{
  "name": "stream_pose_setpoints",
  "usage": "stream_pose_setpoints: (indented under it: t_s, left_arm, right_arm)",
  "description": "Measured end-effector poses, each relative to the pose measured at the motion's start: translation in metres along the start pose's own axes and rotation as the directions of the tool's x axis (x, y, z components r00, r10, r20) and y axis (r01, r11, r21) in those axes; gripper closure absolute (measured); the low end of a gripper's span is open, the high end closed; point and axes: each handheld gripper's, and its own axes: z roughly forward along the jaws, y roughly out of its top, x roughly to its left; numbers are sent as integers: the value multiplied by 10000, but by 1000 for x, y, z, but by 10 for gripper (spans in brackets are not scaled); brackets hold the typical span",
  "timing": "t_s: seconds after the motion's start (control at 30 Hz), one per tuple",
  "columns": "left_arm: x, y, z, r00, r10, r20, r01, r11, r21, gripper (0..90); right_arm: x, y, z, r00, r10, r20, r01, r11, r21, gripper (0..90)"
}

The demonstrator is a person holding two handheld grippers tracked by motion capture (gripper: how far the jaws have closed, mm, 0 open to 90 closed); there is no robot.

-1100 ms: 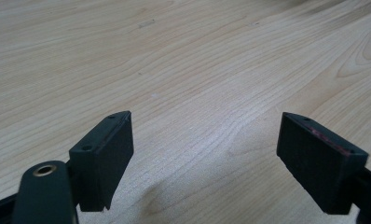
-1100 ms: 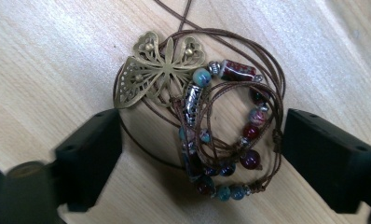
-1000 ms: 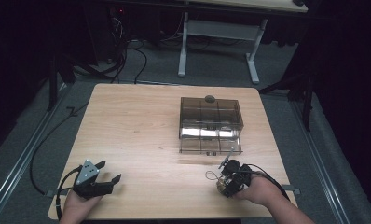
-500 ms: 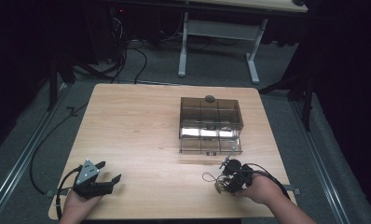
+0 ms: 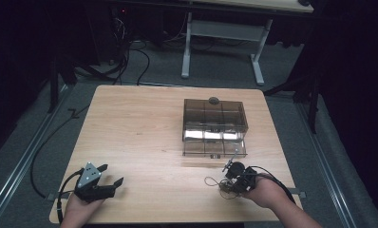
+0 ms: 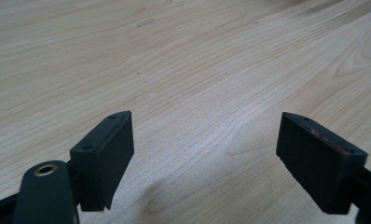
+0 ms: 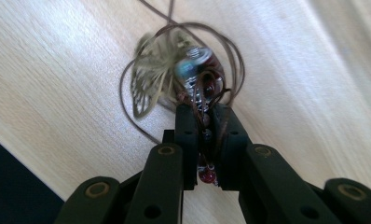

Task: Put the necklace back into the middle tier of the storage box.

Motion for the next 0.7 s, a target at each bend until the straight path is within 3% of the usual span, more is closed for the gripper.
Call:
stream_pose_setpoints:
  t_s: [0.7]
  left_arm:
    - [0,0,0,10000,-10,45,10,10000,39,197]
  right_arm:
    - [-10,-2,-36,9996,-2,291,-1,9999,116,823]
